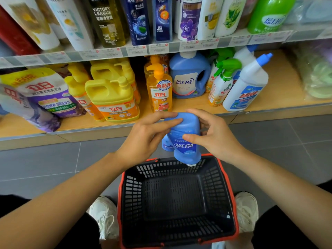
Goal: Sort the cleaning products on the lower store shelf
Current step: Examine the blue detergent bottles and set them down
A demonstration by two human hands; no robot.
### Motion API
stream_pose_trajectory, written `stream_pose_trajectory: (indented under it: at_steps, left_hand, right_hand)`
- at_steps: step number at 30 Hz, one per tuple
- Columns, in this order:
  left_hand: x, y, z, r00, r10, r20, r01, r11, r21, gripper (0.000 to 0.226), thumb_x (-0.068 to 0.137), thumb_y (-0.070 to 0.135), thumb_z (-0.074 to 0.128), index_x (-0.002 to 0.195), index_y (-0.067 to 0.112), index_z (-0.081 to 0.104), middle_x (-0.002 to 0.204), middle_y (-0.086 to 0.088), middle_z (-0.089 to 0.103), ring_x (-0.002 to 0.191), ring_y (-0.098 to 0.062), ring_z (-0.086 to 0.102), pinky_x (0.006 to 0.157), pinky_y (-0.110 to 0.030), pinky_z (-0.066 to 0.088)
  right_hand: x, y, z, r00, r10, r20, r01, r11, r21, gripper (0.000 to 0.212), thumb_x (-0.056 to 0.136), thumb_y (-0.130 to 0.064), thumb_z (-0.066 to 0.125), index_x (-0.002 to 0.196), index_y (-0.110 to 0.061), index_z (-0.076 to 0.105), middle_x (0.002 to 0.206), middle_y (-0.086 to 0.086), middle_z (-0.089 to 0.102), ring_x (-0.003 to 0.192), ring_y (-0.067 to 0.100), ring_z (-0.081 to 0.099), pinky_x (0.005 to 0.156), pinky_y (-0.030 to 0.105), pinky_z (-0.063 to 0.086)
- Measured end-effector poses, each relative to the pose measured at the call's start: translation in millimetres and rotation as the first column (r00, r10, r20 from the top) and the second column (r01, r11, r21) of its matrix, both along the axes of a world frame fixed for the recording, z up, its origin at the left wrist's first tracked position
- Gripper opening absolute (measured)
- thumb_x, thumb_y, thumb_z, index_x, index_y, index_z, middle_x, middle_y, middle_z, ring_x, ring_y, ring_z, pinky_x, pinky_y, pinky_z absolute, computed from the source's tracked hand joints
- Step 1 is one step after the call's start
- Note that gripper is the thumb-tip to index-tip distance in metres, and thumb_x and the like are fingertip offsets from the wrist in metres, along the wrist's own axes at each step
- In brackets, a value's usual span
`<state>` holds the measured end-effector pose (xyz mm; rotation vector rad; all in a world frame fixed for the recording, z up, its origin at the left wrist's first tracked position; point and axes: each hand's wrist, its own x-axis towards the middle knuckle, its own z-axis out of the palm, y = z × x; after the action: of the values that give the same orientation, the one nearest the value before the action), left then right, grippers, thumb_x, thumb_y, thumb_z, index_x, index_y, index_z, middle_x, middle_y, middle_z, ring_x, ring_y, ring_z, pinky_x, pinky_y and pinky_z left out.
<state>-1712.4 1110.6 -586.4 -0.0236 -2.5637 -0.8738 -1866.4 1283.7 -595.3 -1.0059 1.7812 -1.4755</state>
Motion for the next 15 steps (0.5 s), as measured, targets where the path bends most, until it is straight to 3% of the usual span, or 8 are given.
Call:
stream_pose_trajectory:
  at_steps: [4,7,11,15]
  left_hand:
    - [-1.0,3.1,-6.9,0.984,0.168,-0.058,-0.154,0.968,0.196,0.032,0.093,0.0,0.069,0.124,0.007,0.071,0.128,-0.008,0.064,0.117,-0.02,0.065,0.089,-0.039,0.059]
    - [-3.4,5.8,-13.5,0.953,0.267,0.141,-0.302,0.844,0.444,0.051,0.088,0.008,0.077,0.135,0.018,0.061,0.127,0.002,0.065,0.099,-0.012,0.072,0.081,-0.034,0.062]
    - [-3.8,3.7,-35.6,0.838,0.041,0.545,-0.363,0.787,0.499,0.064,0.083,0.026,0.083,0.14,0.023,0.056,0.125,0.001,0.068,0.11,-0.012,0.067,0.098,-0.043,0.055]
    - [-1.9,5.2,-50.6,0.804,-0.065,0.591,-0.436,0.611,0.661,0.07,0.069,0.026,0.088,0.13,0.014,0.056,0.118,-0.01,0.072,0.106,-0.033,0.07,0.096,-0.05,0.056]
  right_hand:
    - [-5.8,-1.7,-0.8,0.999,0.013,0.034,-0.013,1.0,-0.002,0.062,0.085,-0.014,0.08,0.139,-0.035,0.055,0.129,-0.008,0.066,0.117,0.012,0.065,0.084,0.029,0.059]
    - [-9.3,-3.9,0.2,0.994,-0.059,0.094,0.063,0.997,-0.037,0.055,0.085,-0.01,0.078,0.132,-0.032,0.059,0.124,-0.011,0.068,0.111,0.007,0.067,0.079,0.022,0.057]
    - [-16.3,-8.6,-0.7,0.964,-0.177,0.197,0.193,0.979,-0.065,0.05,0.086,-0.004,0.076,0.131,-0.019,0.059,0.119,0.0,0.071,0.102,0.01,0.068,0.081,0.028,0.058]
    - [-20.7,-15.1,-1.4,0.9,-0.274,0.339,0.31,0.949,-0.055,0.039,0.09,-0.006,0.071,0.125,-0.017,0.057,0.115,0.009,0.067,0.092,0.014,0.071,0.073,0.039,0.061]
